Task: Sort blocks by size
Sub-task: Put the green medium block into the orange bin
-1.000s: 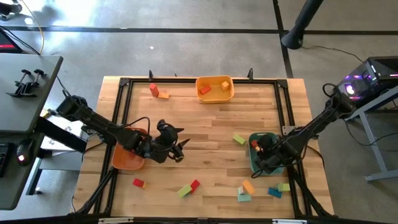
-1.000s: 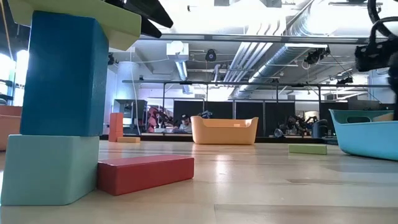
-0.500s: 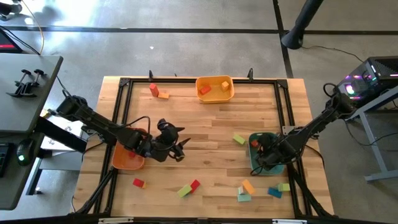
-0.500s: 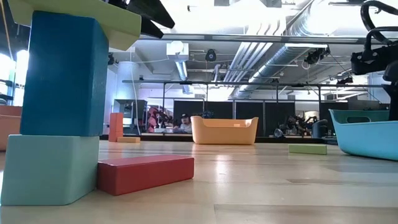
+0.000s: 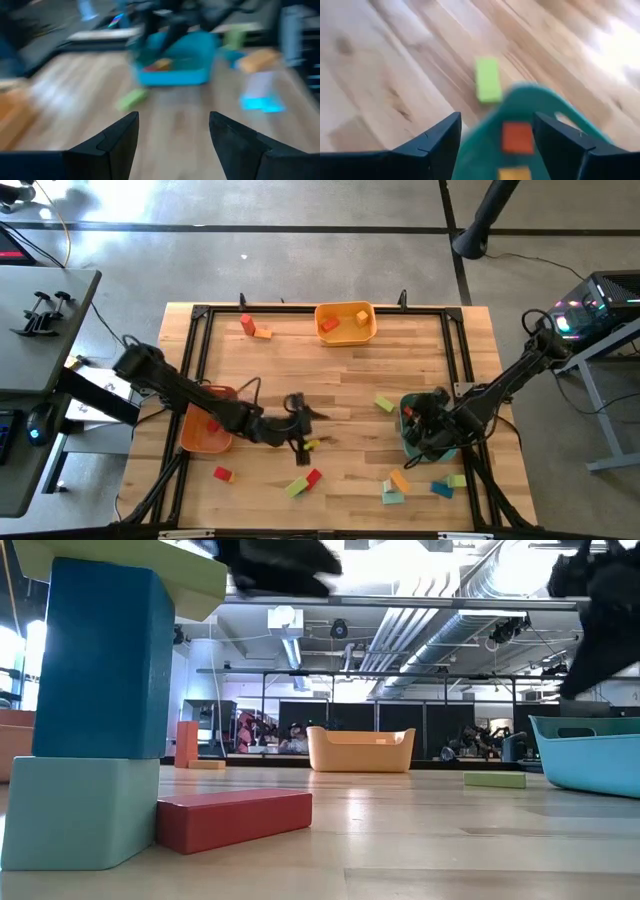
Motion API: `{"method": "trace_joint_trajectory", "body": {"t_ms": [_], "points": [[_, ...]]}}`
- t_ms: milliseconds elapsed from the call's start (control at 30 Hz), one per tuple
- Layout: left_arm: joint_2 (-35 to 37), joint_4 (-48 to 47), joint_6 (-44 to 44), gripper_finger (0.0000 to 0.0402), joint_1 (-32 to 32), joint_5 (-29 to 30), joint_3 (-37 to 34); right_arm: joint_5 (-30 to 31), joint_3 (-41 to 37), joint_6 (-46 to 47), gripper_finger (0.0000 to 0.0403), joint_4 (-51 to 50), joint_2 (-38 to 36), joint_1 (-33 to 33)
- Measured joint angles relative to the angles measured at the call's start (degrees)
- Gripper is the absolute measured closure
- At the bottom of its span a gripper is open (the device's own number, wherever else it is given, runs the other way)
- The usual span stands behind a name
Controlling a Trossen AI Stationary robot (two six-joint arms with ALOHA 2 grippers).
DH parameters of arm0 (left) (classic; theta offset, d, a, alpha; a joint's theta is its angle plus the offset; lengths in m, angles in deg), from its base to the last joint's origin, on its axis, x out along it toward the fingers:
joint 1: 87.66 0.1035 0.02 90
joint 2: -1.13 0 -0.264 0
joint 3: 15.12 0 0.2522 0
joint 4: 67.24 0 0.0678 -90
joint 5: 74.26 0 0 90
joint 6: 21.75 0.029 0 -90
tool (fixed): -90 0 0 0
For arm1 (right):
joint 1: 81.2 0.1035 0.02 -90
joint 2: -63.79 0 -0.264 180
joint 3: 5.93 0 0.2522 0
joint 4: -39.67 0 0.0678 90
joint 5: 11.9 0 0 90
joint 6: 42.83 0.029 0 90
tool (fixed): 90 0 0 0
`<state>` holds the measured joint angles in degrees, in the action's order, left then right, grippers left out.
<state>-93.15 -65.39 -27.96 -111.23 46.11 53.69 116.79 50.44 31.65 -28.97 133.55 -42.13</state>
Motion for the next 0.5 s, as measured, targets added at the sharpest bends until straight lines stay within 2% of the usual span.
{"method": "trace_joint_trajectory", "body": {"t_ms": [133, 300, 433, 500], "points": [[-6.5, 14.1, 5.4, 0.0172, 0.7, -6.1, 0.0, 2.8, 0.9, -10.5, 0.0164, 8.0, 0.0, 0.0], [-12.4, 28.8, 6.8, 0.0172, 2.5, -12.1, 0.0, 3.2, 0.9, -24.6, 0.0164, 21.4, 0.0, 0.0], [-13.8, 32.3, 6.5, 0.0172, 4.0, -17.4, 0.5, 3.3, 0.9, -33.4, 0.0164, 31.3, 0.0, 0.0], [-13.8, 32.3, 6.8, 0.0172, 4.2, -17.6, 0.9, 3.3, 0.9, -37.4, 0.0164, 35.7, 0.0, 0.1]]}}
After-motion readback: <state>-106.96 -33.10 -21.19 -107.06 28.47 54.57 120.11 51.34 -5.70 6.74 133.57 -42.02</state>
